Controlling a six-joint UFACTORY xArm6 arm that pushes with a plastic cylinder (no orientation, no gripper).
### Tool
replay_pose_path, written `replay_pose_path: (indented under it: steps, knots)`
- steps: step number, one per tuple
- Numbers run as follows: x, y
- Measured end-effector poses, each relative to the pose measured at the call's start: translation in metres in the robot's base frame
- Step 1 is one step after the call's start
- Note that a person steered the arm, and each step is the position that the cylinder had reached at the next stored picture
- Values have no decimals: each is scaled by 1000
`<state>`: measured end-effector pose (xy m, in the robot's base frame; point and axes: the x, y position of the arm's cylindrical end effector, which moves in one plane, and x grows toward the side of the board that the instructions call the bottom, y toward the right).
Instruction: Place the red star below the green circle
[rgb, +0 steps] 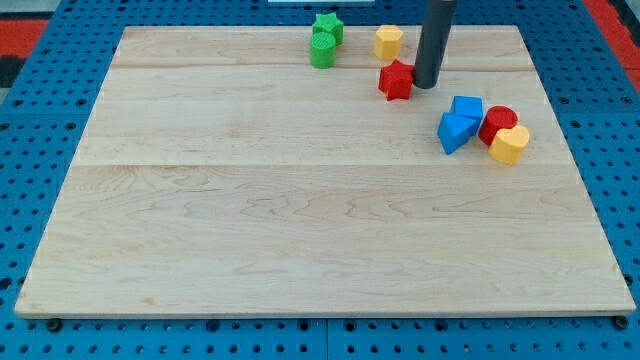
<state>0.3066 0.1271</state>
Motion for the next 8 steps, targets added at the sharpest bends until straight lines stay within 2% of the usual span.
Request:
replay_pose_path:
  steps: [4, 6, 8]
  knots:
    - [2, -36]
    - [2, -79]
    - [2, -77]
